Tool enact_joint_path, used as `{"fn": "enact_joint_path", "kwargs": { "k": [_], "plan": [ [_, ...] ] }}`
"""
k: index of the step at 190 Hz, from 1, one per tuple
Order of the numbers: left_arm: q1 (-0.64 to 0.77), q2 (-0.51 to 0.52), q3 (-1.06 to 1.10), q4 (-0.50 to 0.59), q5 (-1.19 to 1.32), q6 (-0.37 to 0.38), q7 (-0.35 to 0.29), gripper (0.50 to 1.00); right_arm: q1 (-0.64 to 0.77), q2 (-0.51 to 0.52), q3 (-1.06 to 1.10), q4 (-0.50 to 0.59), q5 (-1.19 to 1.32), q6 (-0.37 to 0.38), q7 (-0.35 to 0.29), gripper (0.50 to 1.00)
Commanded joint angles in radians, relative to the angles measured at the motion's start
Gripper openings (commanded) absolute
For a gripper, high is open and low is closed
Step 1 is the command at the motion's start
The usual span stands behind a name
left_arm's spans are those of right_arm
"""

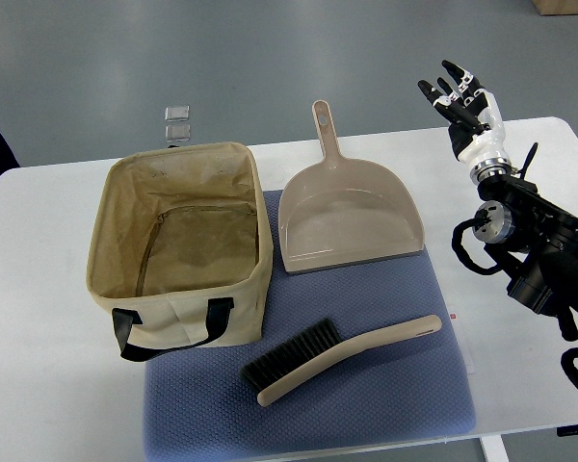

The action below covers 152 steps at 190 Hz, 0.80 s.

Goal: Put pink broom in yellow bag with right hand

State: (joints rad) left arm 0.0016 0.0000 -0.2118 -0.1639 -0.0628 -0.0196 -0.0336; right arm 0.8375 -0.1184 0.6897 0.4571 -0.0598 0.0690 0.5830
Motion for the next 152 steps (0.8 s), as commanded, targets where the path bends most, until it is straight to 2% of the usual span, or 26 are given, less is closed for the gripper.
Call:
{"fn": "enact_joint_path", "kwargs": {
  "k": [1, 152],
  "plan": [
    [0.000, 0.000, 0.000, 0.001, 0.000, 0.001, 0.000, 1.000, -0.001, 0.003, 0.002, 0.000, 0.000, 0.000, 0.000, 0.930],
    [0.002, 0.000, -0.003, 0.001, 0.001, 0.003, 0.000, 1.000, 0.014, -0.004, 0.005, -0.005, 0.000, -0.014, 0.000, 0.928]
  ]
}}
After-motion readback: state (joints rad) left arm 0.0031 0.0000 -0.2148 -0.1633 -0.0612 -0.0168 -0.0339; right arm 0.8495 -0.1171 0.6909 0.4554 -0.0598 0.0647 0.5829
